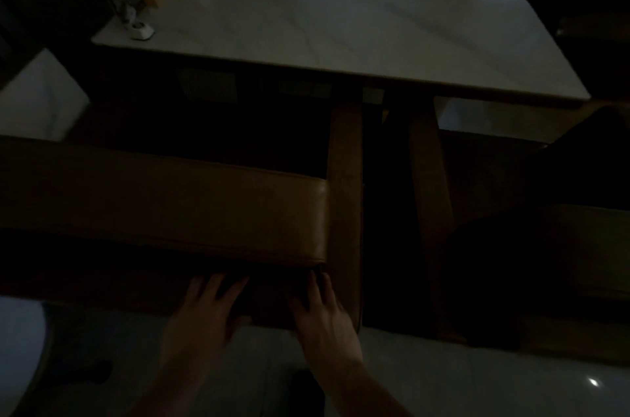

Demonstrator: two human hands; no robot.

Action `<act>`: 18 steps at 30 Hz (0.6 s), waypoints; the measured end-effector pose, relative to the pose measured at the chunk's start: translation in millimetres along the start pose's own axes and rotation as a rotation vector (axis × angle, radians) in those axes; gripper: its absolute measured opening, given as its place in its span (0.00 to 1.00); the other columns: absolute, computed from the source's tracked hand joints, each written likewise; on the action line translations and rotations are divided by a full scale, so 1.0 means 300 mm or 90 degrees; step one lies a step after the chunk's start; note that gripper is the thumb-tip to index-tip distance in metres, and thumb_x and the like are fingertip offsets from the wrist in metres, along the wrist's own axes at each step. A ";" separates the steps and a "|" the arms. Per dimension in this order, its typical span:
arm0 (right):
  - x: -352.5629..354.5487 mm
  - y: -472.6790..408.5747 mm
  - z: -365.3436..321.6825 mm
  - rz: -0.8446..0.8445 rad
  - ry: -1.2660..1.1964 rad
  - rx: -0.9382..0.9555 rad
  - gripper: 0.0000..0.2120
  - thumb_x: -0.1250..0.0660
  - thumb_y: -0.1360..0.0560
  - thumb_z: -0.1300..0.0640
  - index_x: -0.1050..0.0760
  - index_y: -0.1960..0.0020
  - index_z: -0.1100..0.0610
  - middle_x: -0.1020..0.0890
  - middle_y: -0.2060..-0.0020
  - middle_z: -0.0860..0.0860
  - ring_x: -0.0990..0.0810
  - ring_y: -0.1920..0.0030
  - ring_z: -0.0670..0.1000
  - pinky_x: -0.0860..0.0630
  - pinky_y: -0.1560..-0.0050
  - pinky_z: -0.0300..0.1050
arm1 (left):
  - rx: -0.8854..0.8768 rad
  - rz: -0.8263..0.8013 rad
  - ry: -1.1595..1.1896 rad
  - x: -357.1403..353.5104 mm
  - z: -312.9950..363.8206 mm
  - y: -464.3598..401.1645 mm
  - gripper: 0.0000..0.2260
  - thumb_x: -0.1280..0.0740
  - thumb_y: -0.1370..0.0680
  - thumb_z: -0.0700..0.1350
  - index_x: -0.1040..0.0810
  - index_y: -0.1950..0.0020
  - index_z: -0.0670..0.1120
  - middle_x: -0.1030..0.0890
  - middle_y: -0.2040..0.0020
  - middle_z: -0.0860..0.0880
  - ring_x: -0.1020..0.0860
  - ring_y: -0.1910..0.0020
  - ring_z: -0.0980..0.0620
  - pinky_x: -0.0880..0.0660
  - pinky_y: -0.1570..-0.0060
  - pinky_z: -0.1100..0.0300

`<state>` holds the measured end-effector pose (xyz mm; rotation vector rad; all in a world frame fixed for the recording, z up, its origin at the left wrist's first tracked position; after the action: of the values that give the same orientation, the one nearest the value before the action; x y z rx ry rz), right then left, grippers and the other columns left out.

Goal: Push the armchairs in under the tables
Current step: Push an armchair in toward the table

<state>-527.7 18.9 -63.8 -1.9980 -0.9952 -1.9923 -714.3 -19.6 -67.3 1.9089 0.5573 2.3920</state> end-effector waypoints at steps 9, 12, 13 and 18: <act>-0.025 -0.022 -0.018 0.019 -0.044 0.003 0.36 0.32 0.24 0.58 0.42 0.20 0.48 0.42 0.22 0.64 0.43 0.24 0.70 0.20 0.46 0.57 | -0.023 0.043 0.042 -0.007 -0.014 -0.003 0.29 0.31 0.25 0.58 0.35 0.25 0.61 0.33 0.25 0.50 0.39 0.28 0.38 0.24 0.43 0.45; -0.039 -0.023 -0.017 -0.017 -0.071 -0.007 0.35 0.41 0.19 0.61 0.55 0.19 0.47 0.56 0.20 0.61 0.58 0.21 0.68 0.29 0.34 0.61 | -0.024 0.052 0.021 0.011 0.001 0.000 0.30 0.30 0.25 0.57 0.35 0.25 0.60 0.34 0.25 0.51 0.41 0.28 0.40 0.28 0.39 0.47; -0.032 -0.022 -0.025 -0.007 -0.073 -0.015 0.36 0.40 0.19 0.61 0.55 0.19 0.47 0.55 0.19 0.60 0.57 0.21 0.67 0.30 0.33 0.60 | -0.020 0.053 0.022 0.013 0.003 0.002 0.30 0.30 0.25 0.56 0.35 0.24 0.59 0.34 0.25 0.51 0.41 0.27 0.40 0.30 0.37 0.48; -0.006 0.021 -0.039 0.007 -0.086 -0.046 0.38 0.35 0.21 0.57 0.53 0.19 0.46 0.52 0.20 0.59 0.53 0.20 0.64 0.38 0.25 0.60 | -0.020 0.052 0.035 0.020 0.024 0.035 0.32 0.31 0.25 0.59 0.37 0.23 0.55 0.35 0.25 0.49 0.40 0.27 0.41 0.36 0.31 0.48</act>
<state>-533.8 7.3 -62.0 -2.1969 -0.9485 -1.9369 -707.0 -26.2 -57.2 1.8941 0.4496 2.4929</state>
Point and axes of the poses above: each hand's wrist, its own y-axis away from the middle knuckle, its own x-axis out of the back of the hand, z = x × y, the point moved 5 cm from there along -y, towards the middle knuckle
